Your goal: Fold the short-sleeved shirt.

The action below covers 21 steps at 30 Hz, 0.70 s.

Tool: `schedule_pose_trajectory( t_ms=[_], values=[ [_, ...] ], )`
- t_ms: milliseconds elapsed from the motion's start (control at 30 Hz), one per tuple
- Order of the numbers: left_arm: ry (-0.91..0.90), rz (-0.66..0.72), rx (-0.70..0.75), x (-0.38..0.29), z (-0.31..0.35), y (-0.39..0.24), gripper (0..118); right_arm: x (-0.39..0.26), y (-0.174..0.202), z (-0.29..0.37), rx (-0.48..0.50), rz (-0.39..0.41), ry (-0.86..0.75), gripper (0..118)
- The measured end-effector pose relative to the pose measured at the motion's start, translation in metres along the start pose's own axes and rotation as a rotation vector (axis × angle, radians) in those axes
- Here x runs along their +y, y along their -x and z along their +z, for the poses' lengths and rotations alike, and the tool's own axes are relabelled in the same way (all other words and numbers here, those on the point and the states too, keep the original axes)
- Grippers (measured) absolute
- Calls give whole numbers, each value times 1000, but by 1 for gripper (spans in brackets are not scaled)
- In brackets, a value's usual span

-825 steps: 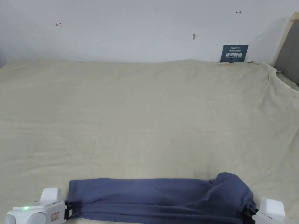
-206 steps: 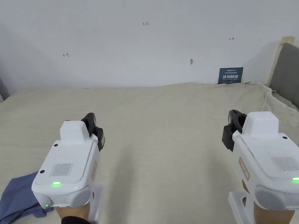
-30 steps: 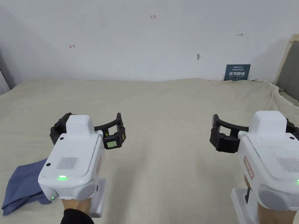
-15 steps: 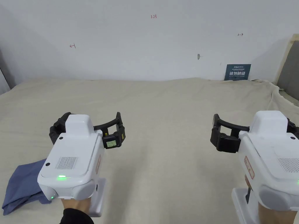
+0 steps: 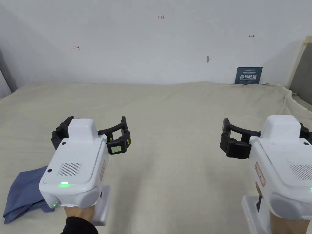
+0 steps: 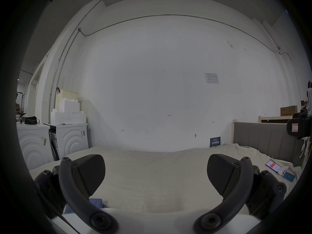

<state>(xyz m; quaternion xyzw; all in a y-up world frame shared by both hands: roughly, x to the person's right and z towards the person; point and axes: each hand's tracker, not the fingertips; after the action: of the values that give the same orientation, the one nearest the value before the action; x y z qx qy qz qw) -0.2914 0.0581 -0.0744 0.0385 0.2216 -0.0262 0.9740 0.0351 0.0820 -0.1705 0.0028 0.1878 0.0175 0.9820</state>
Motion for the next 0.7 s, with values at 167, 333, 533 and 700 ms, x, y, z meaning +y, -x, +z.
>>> schedule_pose_trajectory(
  t_ms=[167, 333, 533, 700],
  values=[
    [-3, 1, 0, 1, 1, 0, 118, -2, 0, 0, -16, -8, -7, 118],
    [-4, 1, -2, 1, 1, 0, 118, -2, 0, -1, -34, -20, 2, 118],
    [-2, 1, -6, 1, 2, 1, 118, 3, 0, -2, -59, -92, 52, 118],
    [3, 4, -7, 1, 3, 3, 118, 20, 0, -8, -177, -236, 286, 118]
  ],
)
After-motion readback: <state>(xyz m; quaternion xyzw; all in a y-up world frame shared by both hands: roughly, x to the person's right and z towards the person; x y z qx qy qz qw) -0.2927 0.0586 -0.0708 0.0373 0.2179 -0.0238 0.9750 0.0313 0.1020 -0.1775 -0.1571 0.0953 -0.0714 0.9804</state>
